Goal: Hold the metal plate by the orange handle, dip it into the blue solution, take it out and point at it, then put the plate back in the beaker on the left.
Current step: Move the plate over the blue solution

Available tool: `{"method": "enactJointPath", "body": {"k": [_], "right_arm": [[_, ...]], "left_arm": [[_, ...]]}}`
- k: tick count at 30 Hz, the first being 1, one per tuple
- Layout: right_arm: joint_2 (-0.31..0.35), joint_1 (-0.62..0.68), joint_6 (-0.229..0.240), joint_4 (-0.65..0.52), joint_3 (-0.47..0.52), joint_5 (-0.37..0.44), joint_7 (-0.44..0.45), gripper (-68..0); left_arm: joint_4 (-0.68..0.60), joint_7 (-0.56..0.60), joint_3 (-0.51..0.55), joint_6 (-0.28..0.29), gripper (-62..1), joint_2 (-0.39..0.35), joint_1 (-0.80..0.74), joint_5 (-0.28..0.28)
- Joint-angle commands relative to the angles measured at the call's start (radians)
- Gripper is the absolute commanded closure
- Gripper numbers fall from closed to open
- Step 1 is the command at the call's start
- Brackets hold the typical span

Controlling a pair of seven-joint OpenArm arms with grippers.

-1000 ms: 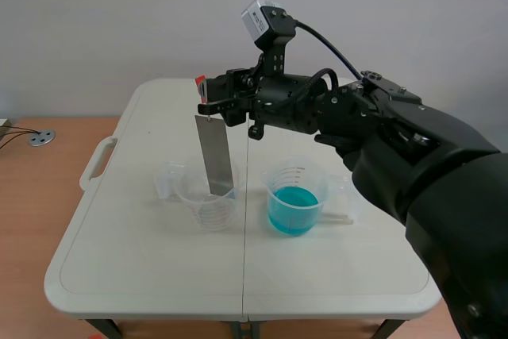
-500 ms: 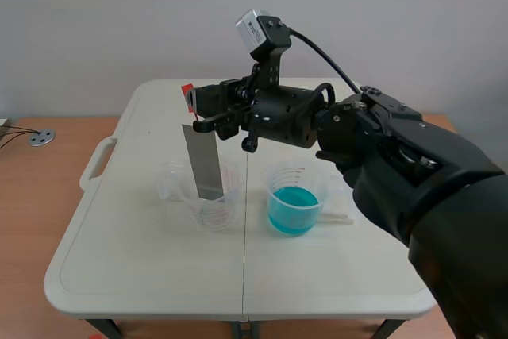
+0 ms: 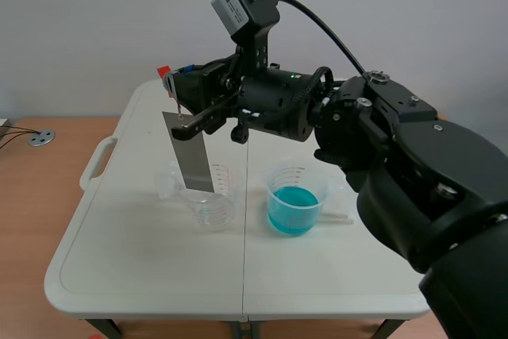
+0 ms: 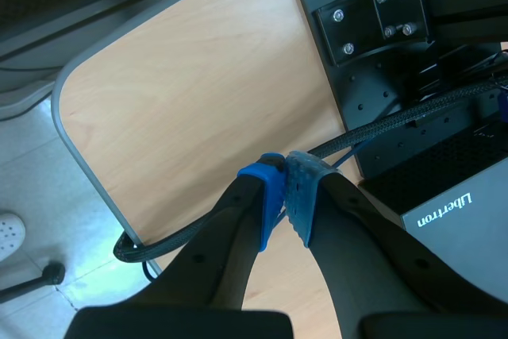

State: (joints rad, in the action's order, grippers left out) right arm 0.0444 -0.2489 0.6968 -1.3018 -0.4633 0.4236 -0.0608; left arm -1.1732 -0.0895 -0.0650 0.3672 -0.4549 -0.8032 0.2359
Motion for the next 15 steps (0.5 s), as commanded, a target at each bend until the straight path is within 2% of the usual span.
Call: {"method": "enactJointPath", "body": {"k": [1, 5, 15], "right_arm": [[0.003, -0.008, 0.003, -0.043, 0.0, -0.003, 0.019, -1.3], [0.006, 0.017, 0.0, -0.112, 0.022, -0.032, 0.016, -1.3], [0.044, 0.039, 0.0, -0.244, 0.079, -0.032, 0.006, -1.3]], "left_arm": [[-0.012, 0.006, 0.002, 0.005, -1.6, -0.006, -0.008, 0.006], [-0.012, 0.006, 0.002, 0.005, -1.6, -0.006, -0.008, 0.006], [-0.012, 0.006, 0.002, 0.005, -1.6, -0.005, -0.008, 0.006]]}}
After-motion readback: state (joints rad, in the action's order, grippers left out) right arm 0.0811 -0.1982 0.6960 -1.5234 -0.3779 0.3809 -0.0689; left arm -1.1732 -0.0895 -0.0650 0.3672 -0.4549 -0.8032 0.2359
